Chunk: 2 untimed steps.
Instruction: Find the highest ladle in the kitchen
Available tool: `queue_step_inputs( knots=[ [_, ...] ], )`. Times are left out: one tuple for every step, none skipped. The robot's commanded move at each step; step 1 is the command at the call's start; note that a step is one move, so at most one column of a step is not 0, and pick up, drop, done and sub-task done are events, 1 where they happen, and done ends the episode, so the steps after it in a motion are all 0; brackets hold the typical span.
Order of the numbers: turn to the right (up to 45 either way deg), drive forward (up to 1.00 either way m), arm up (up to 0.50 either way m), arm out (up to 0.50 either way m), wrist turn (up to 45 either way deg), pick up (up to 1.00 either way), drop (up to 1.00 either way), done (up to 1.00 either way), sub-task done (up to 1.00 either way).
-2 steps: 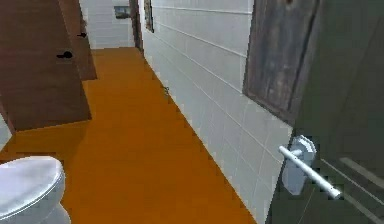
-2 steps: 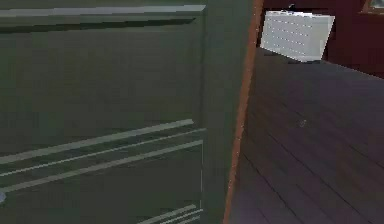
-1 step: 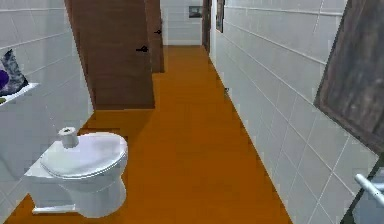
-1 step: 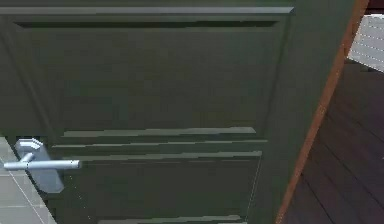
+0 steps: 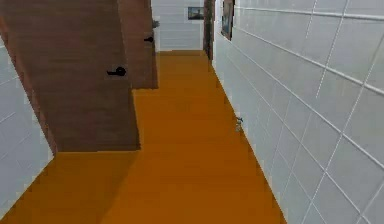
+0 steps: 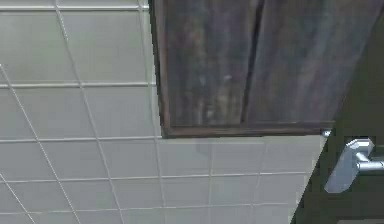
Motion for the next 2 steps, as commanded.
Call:
queue_step_inputs(
  knots=[
    [0.0, 1.0, 0.0, 0.0, 0.0, 0.0, 0.0, 0.0, 0.0],
    [0.0, 1.0, 0.0, 0.0, 0.0, 0.0, 0.0, 0.0, 0.0]
  ],
)
